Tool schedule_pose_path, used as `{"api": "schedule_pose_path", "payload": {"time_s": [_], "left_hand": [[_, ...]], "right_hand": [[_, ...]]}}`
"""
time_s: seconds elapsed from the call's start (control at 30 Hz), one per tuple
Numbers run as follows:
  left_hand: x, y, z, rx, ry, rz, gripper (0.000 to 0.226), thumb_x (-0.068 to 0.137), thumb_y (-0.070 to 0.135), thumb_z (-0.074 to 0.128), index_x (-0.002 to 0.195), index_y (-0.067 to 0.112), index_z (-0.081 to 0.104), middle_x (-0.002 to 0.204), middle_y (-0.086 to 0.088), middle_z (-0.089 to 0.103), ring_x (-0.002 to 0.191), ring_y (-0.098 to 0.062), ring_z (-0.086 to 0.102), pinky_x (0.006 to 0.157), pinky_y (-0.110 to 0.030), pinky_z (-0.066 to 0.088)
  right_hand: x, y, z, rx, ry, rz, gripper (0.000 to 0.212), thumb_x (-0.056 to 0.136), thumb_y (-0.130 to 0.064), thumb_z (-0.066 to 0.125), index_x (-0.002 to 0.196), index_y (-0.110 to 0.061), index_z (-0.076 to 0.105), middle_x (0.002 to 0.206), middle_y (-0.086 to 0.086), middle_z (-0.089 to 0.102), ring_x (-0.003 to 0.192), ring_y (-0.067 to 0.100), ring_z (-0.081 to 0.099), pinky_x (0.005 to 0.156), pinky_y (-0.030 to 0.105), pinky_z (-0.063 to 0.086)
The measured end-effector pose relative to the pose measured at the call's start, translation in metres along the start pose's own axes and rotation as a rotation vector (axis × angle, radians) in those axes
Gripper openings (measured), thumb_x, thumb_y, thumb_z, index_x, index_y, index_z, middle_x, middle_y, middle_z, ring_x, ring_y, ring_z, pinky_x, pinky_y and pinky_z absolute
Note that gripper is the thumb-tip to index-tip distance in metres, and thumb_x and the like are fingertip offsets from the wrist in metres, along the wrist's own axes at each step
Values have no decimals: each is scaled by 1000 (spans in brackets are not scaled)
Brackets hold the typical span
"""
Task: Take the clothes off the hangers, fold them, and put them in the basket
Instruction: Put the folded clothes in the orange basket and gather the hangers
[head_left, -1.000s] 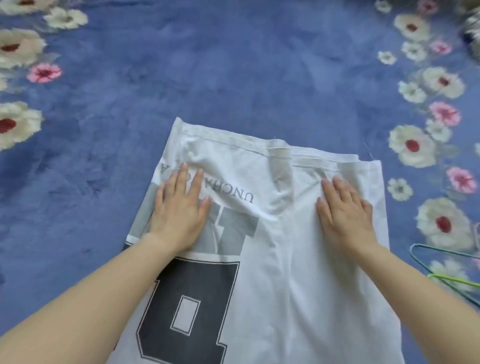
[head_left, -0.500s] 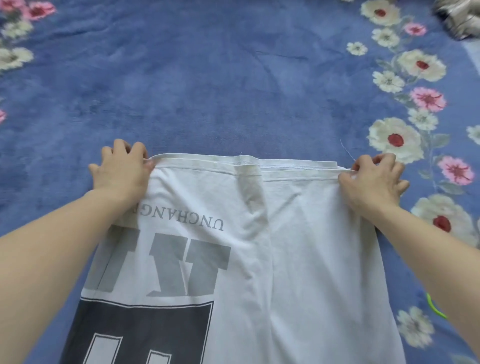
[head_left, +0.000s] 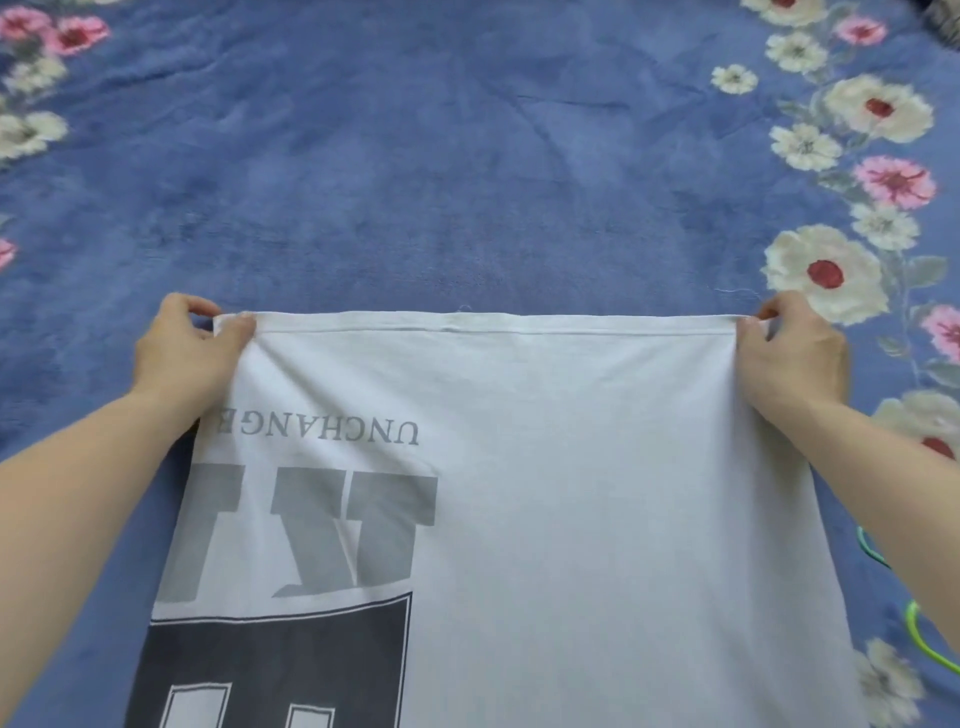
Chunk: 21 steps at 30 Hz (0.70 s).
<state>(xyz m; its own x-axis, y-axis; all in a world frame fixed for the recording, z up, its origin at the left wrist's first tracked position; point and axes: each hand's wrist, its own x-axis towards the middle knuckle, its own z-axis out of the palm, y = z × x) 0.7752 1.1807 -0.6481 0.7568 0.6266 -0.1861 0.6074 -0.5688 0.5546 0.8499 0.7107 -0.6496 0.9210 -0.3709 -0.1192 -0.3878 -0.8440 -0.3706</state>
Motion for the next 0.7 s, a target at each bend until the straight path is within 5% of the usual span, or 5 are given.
{"api": "schedule_pose_path", "payload": {"time_s": [0.13, 0.27, 0.43, 0.57, 0.7], "left_hand": [[16, -13, -11, -195, 96, 89, 20, 90, 20, 66, 82, 32, 53, 81, -5, 59, 66, -12, 53, 63, -24, 43], [20, -16, 1, -263, 265, 31, 22, 91, 22, 63, 81, 34, 47, 72, 12, 49, 63, 0, 47, 66, -21, 41], [-20, -6, 28, 76, 382, 81, 35, 96, 17, 45, 131, 13, 45, 135, -8, 51, 129, -28, 43, 105, -42, 28], [-77, 8, 59, 234, 57, 620, 51, 97, 33, 35, 145, 15, 39, 160, -9, 22, 148, -24, 15, 116, -41, 7], [-70, -27, 48, 398, -40, 343, 67, 96, 53, 19, 153, 19, 26, 163, -10, 7, 151, -24, 1, 120, -42, -2]], "right_hand": [[9, -1, -5, 79, 99, -7, 19, 96, -17, 50, 110, -6, 57, 111, 23, 63, 106, 40, 56, 87, 41, 42], [16, -20, 6, 422, 178, 126, 14, 88, -8, 52, 99, -13, 57, 101, 14, 68, 69, 24, 67, 74, 34, 55], [-27, -35, 28, 221, 190, -125, 57, 80, -3, 43, 137, -2, 40, 144, 21, 35, 130, 35, 38, 109, 34, 25], [-82, -45, 53, -90, -117, -722, 63, 91, -36, 33, 149, -14, 32, 160, 12, 18, 148, 28, 13, 117, 37, 6], [-56, -2, 46, -383, -203, -510, 68, 98, -56, 14, 156, -22, 11, 165, 1, 0, 151, 20, -2, 120, 40, -3]]}}
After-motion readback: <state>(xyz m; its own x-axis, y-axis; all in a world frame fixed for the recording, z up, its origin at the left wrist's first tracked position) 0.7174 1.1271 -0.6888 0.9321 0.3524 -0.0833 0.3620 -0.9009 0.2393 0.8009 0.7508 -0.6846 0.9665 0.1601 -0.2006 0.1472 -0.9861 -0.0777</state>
